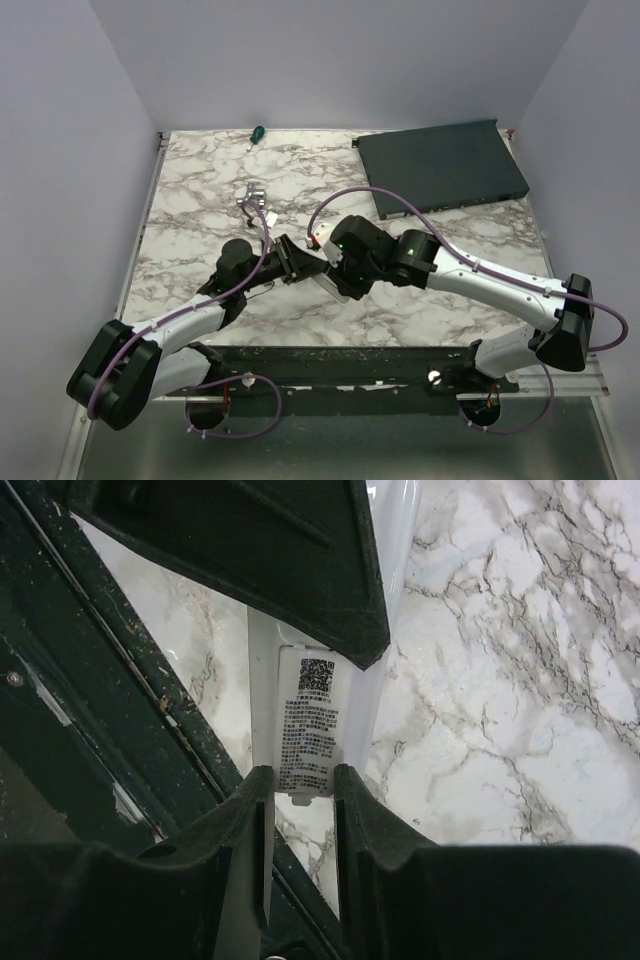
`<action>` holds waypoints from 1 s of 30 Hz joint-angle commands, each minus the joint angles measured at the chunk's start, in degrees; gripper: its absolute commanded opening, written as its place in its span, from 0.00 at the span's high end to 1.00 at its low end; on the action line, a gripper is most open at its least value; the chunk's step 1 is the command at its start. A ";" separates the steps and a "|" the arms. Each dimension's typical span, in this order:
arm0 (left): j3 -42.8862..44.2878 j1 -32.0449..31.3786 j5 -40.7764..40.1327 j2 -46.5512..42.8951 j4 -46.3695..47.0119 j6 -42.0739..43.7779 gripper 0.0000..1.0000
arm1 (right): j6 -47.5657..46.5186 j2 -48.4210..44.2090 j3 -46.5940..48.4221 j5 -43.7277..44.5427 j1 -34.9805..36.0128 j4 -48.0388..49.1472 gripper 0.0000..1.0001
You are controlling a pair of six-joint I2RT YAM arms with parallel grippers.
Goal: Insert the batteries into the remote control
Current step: Load the battery cover into the remote control.
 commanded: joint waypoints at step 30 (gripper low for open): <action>1.34 -0.52 -0.12 -2.03 0.70 1.40 1.00 | -1.33 1.29 3.90 0.37 0.17 -1.43 0.91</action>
